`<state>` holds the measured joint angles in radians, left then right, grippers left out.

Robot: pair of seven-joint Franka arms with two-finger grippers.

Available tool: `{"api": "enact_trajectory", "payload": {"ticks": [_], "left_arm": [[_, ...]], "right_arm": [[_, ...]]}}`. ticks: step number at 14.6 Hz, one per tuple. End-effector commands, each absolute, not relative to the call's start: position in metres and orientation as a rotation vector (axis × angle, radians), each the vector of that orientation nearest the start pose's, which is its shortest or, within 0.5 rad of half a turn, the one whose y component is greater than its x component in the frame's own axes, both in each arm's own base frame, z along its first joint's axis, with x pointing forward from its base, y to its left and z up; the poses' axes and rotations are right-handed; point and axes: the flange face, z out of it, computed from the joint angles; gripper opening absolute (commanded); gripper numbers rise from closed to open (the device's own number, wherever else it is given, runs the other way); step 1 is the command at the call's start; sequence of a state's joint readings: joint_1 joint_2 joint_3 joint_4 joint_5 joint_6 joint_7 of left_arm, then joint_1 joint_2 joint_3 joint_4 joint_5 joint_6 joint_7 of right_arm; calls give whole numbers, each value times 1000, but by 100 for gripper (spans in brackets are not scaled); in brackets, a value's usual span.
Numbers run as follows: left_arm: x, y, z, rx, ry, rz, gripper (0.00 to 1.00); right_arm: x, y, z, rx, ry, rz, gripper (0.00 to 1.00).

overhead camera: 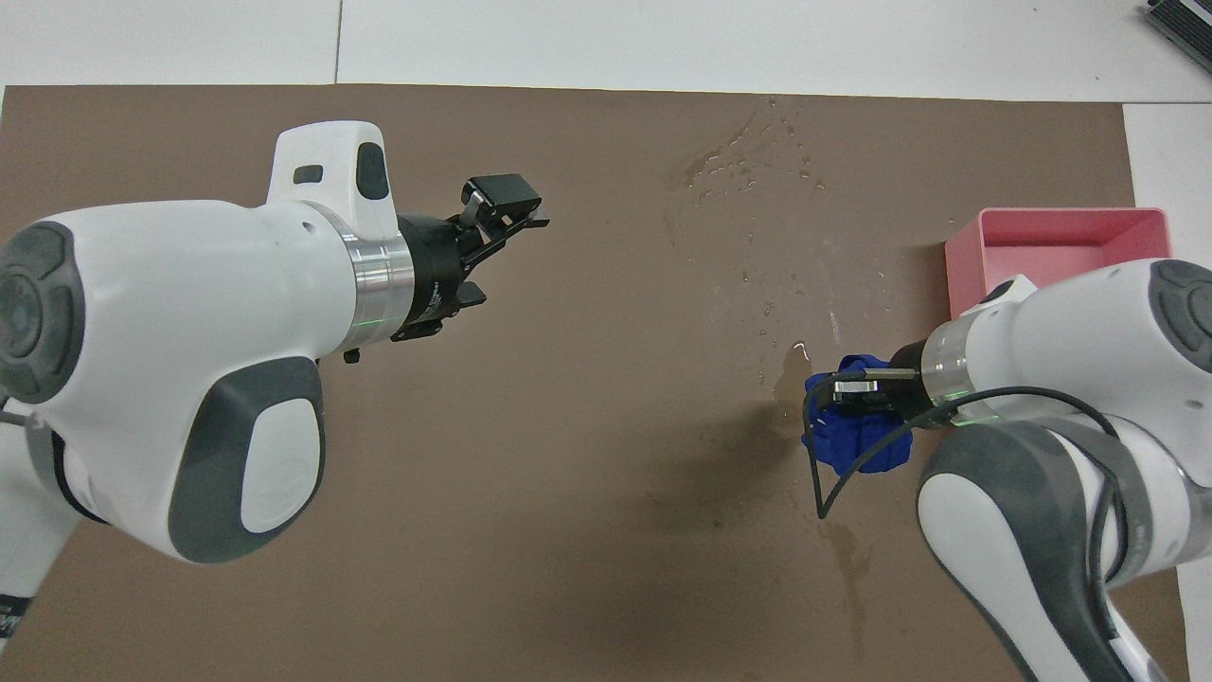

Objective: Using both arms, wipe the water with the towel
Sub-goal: 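Wipe the water spill with the cloth held in the right gripper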

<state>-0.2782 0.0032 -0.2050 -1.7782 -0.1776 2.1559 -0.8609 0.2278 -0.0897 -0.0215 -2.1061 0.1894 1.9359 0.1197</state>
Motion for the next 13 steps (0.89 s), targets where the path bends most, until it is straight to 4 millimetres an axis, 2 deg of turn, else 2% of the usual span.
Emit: {"api": "enact_trajectory", "payload": {"ticks": [1, 3, 5, 8, 9, 10, 12, 13], "left_arm": [[522, -272, 598, -3286, -349, -330, 100], [531, -234, 597, -3246, -78, -250, 100], [539, -192, 600, -3205, 63, -149, 100], [547, -122, 606, -3163, 199, 1, 100], [548, -108, 609, -3140, 243, 23, 100], [548, -102, 609, -3117, 278, 27, 100], [542, -106, 604, -3112, 276, 43, 100], [540, -100, 596, -3112, 262, 53, 100]], "right_arm": [[516, 122, 406, -3004, -106, 190, 0], [509, 124, 377, -3008, -126, 194, 0], [502, 123, 354, -3014, -133, 130, 0], [518, 120, 331, -3020, -110, 33, 0], [521, 124, 319, -3023, -108, 8, 0], [525, 124, 305, -3026, -111, -10, 0], [533, 118, 287, -3031, -112, -63, 0], [537, 113, 283, -3032, -103, -83, 0]]}}
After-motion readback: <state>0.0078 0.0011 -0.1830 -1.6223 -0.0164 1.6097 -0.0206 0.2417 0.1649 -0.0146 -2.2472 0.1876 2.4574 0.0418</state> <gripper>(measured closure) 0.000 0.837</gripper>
